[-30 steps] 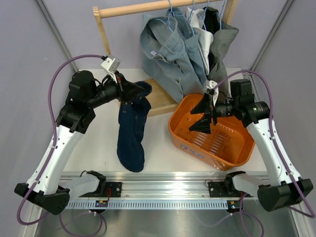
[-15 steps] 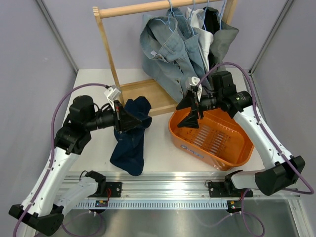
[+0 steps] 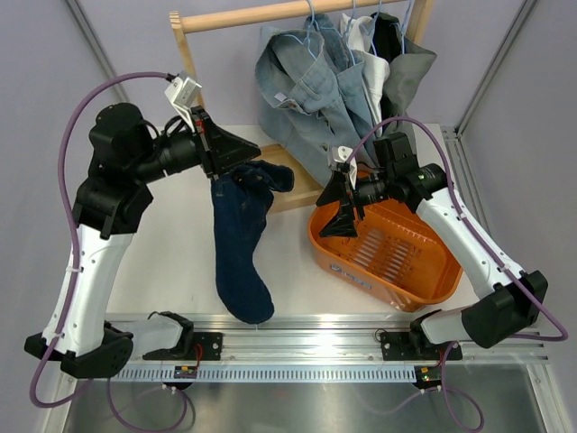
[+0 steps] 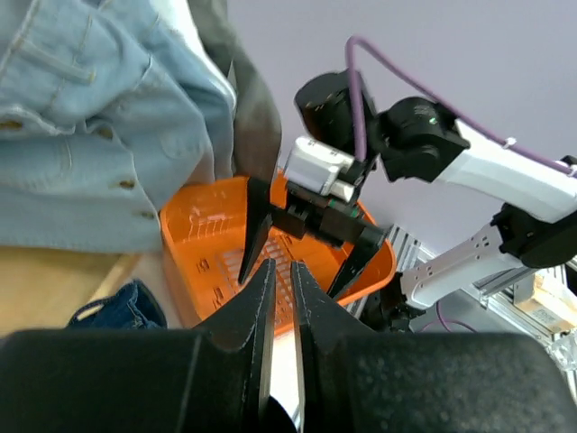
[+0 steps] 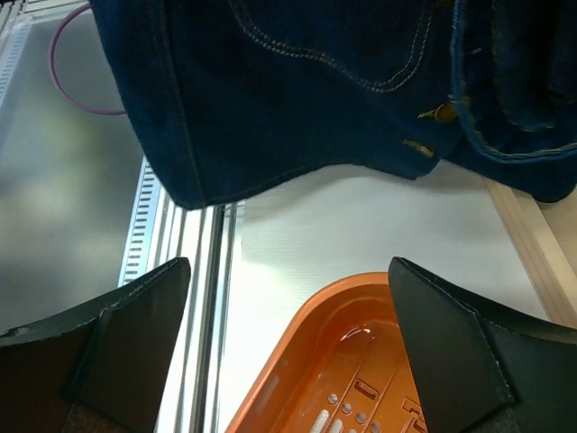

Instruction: Remove the skirt from the hanger

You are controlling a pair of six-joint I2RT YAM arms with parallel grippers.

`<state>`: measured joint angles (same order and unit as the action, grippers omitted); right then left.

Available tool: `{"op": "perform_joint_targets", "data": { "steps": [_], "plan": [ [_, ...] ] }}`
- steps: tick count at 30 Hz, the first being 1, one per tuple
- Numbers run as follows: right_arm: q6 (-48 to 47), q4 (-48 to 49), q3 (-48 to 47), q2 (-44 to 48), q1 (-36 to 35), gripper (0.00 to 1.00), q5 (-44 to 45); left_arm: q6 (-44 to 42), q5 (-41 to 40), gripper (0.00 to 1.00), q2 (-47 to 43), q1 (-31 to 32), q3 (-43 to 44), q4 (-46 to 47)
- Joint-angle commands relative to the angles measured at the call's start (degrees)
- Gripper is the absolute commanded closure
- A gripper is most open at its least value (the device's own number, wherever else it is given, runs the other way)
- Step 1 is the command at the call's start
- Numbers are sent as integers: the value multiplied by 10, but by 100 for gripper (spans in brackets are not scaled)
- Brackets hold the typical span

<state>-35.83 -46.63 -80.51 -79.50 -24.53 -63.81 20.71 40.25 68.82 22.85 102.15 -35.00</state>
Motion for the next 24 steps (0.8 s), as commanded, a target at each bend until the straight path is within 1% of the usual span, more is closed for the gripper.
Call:
{"op": "perform_joint_targets", "data": {
  "steps": [1, 2, 4, 6, 7, 8, 10, 11, 12, 14, 15, 16, 17, 18, 19, 21, 22, 24],
  "plan": [
    [-17, -2, -29, 5, -7, 1, 11, -7, 28, 100, -14, -2, 5, -25],
    [-17, -1, -28, 6, -7, 1, 14, 0, 23, 100, -24, -3, -36, -15],
    [-15, 0, -25, 8, -7, 1, 23, 17, 5, 100, -53, -4, -68, 27],
    [-13, -1, -20, 9, -8, 1, 25, 25, -8, 100, -55, -7, -59, 43],
    [-13, -2, -20, 8, -8, 0, 25, 29, -10, 100, -48, -11, -41, 48],
    [-12, -2, -20, 8, -7, 0, 24, 31, -12, 100, -25, -12, 16, 45],
    [-10, -5, -25, 4, -7, 0, 22, 38, -22, 100, 7, -14, 87, 42],
    [-6, -5, -30, 3, -7, 1, 22, 42, -30, 100, 42, -14, 126, 42],
    [-5, -7, -32, 3, -7, 0, 22, 49, -39, 100, 60, -20, 206, 44],
    [1, -7, -38, 5, -7, 1, 24, 86, -59, 100, 95, -32, 277, 79],
    [2, -7, -38, 8, -7, 1, 24, 106, -74, 100, 118, -52, 319, 129],
    [3, -7, -36, 10, -7, 1, 25, 167, -76, 100, 126, -68, 323, 166],
    [5, -9, -34, 13, -7, 0, 26, 203, -83, 100, 129, -83, 317, 206],
    [6, -9, -33, 19, -7, 0, 27, 234, -90, 100, 133, -110, 308, 274],
    [6, -9, -30, 22, -7, 1, 29, 285, -101, 100, 135, -120, 287, 300],
    [7, -10, -21, 31, -7, 1, 34, 309, -102, 100, 147, -130, 286, 329],
    [7, -9, -18, 35, -7, 0, 37, 313, -99, 100, 162, -130, 304, 326],
    [10, -9, -7, 44, -8, 1, 40, 321, -94, 100, 171, -129, 308, 329]
  ]
}}
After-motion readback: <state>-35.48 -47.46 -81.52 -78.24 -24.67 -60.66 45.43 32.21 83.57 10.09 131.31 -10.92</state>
